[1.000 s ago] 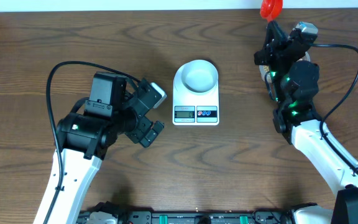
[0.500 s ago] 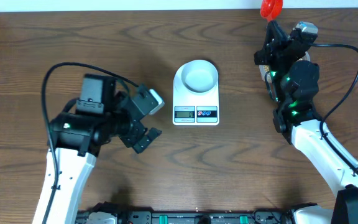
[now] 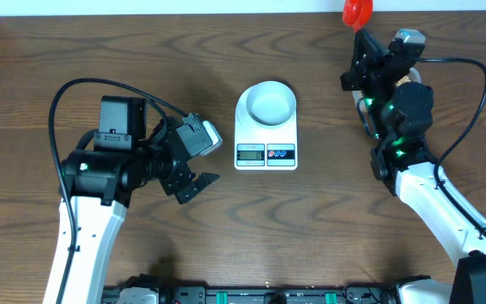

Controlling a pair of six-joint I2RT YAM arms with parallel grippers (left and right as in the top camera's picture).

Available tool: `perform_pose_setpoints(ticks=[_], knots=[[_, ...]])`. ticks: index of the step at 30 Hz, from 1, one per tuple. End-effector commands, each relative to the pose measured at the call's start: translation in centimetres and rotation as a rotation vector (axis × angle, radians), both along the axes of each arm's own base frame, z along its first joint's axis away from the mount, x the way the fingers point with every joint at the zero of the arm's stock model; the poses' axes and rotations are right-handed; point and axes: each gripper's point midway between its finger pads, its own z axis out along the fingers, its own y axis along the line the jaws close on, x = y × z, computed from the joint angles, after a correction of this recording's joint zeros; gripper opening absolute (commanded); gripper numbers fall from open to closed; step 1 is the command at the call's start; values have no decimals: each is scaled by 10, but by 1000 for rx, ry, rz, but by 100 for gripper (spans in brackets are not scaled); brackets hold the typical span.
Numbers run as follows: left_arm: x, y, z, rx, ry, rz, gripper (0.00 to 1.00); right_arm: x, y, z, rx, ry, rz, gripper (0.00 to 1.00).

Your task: Scoop item into bowl and weigh 50g on scale

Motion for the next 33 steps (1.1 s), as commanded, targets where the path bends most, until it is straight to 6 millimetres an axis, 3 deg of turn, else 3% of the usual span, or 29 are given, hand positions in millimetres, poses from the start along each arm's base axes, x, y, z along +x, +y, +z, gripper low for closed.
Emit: perform_pose_setpoints(ticks=[1, 7, 33], knots=[[8, -3, 6, -20, -13, -12, 98, 2, 0, 16, -7, -36, 8, 1], [19, -3, 5, -33, -5, 35, 98, 2, 0, 16, -6, -36, 7, 1], [19, -2, 4, -26, -5, 39, 98, 3, 0, 11, -11, -17, 8, 1]])
